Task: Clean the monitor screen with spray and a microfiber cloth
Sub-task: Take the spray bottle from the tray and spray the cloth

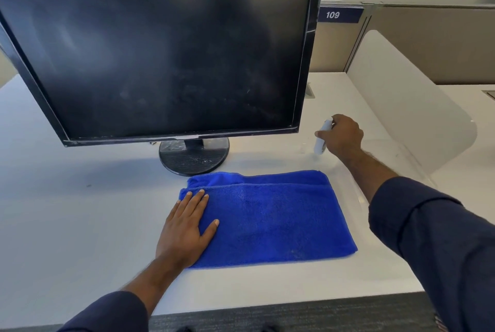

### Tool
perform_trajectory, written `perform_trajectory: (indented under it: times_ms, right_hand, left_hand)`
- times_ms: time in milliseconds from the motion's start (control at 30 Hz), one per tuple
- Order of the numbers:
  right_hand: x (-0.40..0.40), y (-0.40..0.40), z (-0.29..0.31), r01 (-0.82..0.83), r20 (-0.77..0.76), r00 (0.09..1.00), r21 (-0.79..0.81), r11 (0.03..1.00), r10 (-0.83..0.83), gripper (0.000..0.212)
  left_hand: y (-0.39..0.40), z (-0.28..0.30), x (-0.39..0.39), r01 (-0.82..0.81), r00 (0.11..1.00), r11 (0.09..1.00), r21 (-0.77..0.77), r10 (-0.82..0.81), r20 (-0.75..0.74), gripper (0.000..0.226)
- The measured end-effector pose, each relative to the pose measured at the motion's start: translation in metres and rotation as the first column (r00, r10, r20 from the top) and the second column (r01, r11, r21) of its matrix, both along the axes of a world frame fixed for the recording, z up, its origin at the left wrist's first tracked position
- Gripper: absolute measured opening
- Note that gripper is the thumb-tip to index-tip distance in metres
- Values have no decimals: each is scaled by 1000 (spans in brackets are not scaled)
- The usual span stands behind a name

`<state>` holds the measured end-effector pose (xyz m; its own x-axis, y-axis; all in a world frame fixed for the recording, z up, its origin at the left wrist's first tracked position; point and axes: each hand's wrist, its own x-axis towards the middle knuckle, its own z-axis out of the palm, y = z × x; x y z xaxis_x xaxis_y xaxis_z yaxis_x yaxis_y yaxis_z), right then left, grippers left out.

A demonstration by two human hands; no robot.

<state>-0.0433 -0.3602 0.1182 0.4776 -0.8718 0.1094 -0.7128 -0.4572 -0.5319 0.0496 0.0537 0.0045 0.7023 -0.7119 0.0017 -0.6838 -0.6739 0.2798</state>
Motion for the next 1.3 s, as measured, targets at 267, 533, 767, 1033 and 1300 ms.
perform_trajectory:
  times_ms: [267,533,767,1033,1300]
  right_hand:
    - [11,-2,2,-3,-249,969,-41,999,-7,46]
    - [14,-1,5,18,-321,947,-42,999,-31,47]
    - [12,5,6,31,-351,936,-24,999,-37,57]
    - [1,25,26,66,-150,983,-235,970,-103,71]
    - [-44,118,23,31,248,968,-304,952,48,36]
  left_hand:
    - [-1,3,-2,-12,1000,1000,-4,12,-6,80]
    - [-1,4,-2,-8,1000,1000,1,8,-9,80]
    - [0,3,-1,-9,1000,1000,6,9,-16,80]
    - [0,3,-1,-8,1000,1000,4,8,-9,80]
    - [0,2,0,4,1000,1000,1,-4,-4,80]
